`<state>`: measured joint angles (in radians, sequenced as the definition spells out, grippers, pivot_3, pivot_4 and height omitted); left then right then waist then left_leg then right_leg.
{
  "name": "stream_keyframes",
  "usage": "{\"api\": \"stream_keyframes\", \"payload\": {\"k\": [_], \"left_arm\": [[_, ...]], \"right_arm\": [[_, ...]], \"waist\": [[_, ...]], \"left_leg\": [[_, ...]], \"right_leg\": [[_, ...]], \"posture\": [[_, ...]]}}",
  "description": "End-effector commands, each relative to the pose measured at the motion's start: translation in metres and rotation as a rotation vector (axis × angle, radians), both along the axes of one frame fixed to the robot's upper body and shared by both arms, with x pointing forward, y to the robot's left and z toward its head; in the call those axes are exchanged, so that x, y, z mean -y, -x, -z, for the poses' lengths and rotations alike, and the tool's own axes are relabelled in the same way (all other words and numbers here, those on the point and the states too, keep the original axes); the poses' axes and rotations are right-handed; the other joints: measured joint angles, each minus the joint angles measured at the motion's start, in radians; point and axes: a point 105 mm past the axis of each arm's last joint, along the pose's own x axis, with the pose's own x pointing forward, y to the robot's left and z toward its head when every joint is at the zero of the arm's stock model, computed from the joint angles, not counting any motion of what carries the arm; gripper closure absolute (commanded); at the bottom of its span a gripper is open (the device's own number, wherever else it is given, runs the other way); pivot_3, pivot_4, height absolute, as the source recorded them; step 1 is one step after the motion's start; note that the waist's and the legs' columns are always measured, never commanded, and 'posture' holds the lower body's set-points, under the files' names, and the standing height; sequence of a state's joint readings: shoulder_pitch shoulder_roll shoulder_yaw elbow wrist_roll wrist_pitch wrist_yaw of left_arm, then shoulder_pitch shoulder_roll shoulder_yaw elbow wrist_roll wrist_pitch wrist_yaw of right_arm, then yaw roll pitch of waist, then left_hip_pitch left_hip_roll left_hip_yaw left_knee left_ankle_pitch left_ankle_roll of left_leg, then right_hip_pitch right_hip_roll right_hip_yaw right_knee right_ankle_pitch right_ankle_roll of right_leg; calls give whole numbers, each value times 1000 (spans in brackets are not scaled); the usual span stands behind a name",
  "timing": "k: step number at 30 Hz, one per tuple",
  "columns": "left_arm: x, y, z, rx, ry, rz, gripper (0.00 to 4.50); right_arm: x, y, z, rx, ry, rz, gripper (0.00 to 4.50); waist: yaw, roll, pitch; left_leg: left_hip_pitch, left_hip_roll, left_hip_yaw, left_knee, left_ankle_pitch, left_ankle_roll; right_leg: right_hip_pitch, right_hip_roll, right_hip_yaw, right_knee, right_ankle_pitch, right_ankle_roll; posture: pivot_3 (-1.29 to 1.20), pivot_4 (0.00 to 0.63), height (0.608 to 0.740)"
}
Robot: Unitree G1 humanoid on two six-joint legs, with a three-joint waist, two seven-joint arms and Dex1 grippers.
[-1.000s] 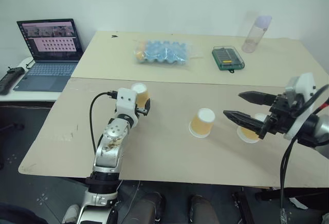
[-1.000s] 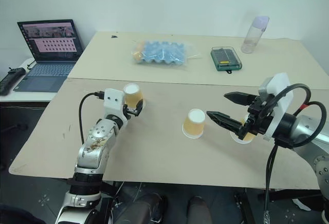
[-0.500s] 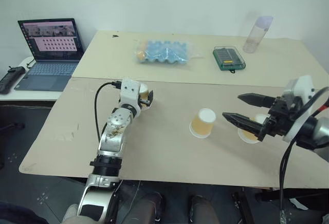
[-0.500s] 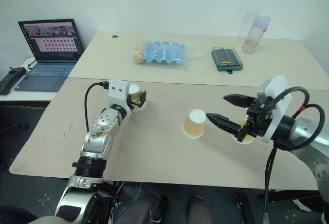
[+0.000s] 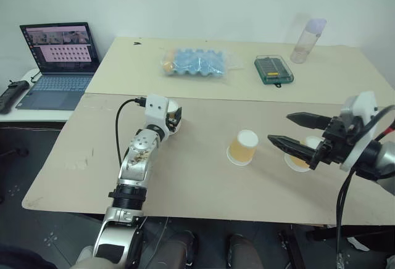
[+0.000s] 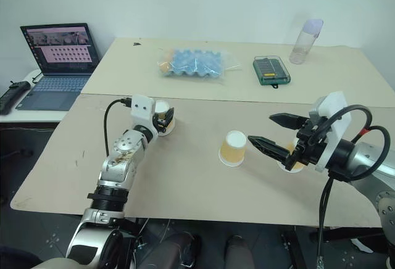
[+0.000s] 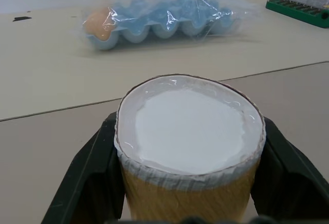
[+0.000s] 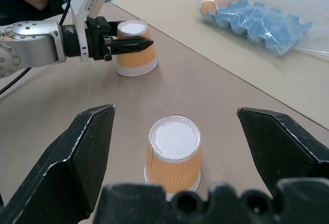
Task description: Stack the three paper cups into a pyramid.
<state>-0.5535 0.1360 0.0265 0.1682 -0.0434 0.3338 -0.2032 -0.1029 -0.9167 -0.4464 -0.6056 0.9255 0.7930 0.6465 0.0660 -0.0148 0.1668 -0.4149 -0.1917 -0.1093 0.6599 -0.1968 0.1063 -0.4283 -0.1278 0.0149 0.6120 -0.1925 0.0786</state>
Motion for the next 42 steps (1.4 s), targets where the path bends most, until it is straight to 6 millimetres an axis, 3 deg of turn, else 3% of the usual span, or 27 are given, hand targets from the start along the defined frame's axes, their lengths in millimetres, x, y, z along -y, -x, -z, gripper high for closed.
{"api": "stream_keyframes", "payload": {"k": [1,4,7,15,18,24,32,42], "left_arm": [[12,1,-34,108,8,123,1976],[37,15,-54,174,22,401,1976],[50,28,-61,204,-21,626,1976],[58,33,-40,-75,-10,996,1976],[62,43,-29,-143,-91,1135,1976],[85,58,-16,-188,-141,1304,1976],[99,57,-9,-190,-174,1323,1976],[97,51,-4,-164,-229,1294,1976]], "right_arm": [[0,3,-14,75,10,8,0],[2,2,-14,78,11,19,0],[2,0,-13,77,12,26,0],[4,0,-17,98,19,53,0],[7,2,-19,104,21,71,0],[12,5,-20,114,27,105,0],[13,9,-22,127,20,121,0],[14,11,-23,128,18,119,0]], "waist": [[0,0,0],[0,0,0],[-1,0,0],[-15,0,0],[-20,0,0],[-21,0,0],[-28,0,0],[-27,0,0]], "left_leg": [[0,0,0,0,0,0],[0,0,0,0,0,0],[-1,0,0,0,0,0],[-1,0,0,0,0,0],[-1,0,0,0,0,1],[-1,-1,0,0,-1,2],[-1,0,0,0,-1,2],[-1,0,0,0,-1,2]], "right_leg": [[0,0,0,0,0,0],[-1,0,0,0,0,0],[-1,0,0,0,0,0],[-2,0,0,0,0,0],[-2,0,0,0,0,0],[-1,-1,0,-1,0,0],[1,-1,1,-1,0,0],[1,-1,1,-1,0,0]], "posture": [[0,150,740],[0,150,740],[0,150,740],[0,150,740],[0,150,740],[0,150,740],[0,150,740],[0,150,740]]}}
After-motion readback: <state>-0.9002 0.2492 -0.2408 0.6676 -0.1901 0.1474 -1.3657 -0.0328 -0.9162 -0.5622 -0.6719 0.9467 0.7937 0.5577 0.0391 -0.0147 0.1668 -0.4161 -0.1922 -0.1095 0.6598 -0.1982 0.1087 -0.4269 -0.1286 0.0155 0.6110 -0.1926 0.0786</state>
